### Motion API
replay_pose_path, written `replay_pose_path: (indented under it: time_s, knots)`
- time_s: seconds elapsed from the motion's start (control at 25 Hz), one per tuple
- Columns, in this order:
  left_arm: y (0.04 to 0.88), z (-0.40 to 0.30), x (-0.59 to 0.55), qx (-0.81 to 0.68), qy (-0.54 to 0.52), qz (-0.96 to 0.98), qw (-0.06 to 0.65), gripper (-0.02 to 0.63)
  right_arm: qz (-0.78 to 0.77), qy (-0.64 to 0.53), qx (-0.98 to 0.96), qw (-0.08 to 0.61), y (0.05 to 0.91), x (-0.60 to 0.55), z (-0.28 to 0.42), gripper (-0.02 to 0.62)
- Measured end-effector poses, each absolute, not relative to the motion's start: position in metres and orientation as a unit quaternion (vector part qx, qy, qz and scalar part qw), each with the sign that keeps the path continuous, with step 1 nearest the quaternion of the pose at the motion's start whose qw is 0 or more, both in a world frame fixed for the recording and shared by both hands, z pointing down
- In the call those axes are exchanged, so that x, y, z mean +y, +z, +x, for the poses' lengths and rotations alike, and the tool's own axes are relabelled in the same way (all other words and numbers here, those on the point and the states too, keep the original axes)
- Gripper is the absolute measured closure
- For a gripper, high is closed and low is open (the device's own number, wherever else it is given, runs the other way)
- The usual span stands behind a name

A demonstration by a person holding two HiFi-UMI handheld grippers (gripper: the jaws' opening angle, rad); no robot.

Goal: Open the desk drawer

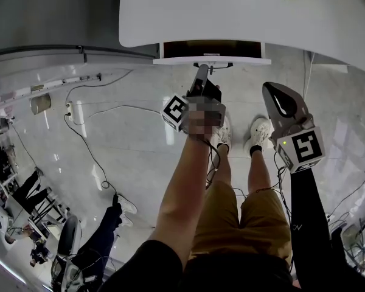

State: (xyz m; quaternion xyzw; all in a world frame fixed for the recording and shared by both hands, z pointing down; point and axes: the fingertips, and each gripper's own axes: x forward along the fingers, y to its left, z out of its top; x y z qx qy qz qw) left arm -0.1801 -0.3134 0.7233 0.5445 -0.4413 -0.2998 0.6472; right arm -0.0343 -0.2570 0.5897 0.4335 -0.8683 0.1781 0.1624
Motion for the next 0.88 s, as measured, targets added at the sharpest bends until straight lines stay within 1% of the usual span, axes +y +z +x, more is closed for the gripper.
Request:
replay_pose_path:
  time_s: [0.2, 0.36, 0.6, 0.76, 0.88]
  knots:
    - [0.716, -0.180, -0.302, -0.440, -0.305, 0.544, 0.646, 0.580, 0.431, 0.180, -0.869, 0.164, 0.590, -0.249, -0.031, 0.595]
    - [0.717, -0.185, -0.269, -0.448, -0.299, 0.544, 0.643, 0.580, 0.426, 0.174, -0.873, 0.163, 0.586, -0.224, -0.035, 0.595]
    - [0.715, -0.188, -0.258, -0.449, -0.306, 0.540, 0.643, 0.580, 0.438, 0.174, -0.872, 0.136, 0.573, -0.231, -0.037, 0.595]
    - [0.717, -0.190, -0.247, -0.454, -0.303, 0.537, 0.643, 0.580, 0.440, 0.174, -0.870, 0.138, 0.575, -0.223, -0.032, 0.595]
    - [0.712, -0.189, -0.248, -0.452, -0.310, 0.532, 0.646, 0.580, 0.433, 0.171, -0.871, 0.156, 0.580, -0.223, -0.026, 0.595]
